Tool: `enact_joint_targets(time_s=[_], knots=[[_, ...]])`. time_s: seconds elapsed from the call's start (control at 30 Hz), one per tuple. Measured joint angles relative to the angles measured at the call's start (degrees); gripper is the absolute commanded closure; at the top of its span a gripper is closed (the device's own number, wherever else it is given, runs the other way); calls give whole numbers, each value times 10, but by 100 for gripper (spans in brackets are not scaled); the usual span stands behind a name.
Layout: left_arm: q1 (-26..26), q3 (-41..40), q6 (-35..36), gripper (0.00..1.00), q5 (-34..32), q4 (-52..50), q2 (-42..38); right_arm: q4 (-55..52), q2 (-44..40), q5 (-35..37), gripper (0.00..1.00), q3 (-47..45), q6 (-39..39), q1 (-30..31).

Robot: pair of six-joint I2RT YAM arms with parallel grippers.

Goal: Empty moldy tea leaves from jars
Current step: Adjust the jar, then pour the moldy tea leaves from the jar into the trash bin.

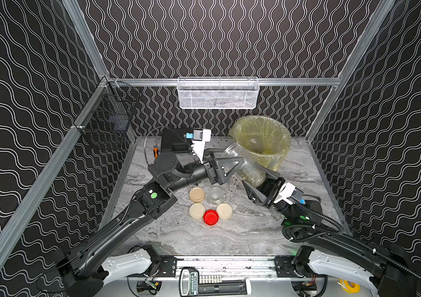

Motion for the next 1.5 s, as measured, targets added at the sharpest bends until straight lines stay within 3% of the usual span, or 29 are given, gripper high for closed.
enact_joint_targets(time_s=[0.23,0.5,0.63,0.8,1.0,1.5], knots=[[0,16,182,1,-41,-65,-51,-78,-35,36,52,44,13,-43],[0,-10,439,1,7,-127,-73,-244,-21,18,53,151,138,-240],[0,-61,517,2,26,-132,-73,-327,17,-29,55,210,200,-325],[0,-97,553,1,38,-132,-75,-443,69,-70,55,285,252,-394],[0,-136,576,1,31,-126,-104,-567,120,-92,55,353,262,-416],[1,-209,606,1,-113,-38,-186,-784,238,-89,55,465,280,-428]])
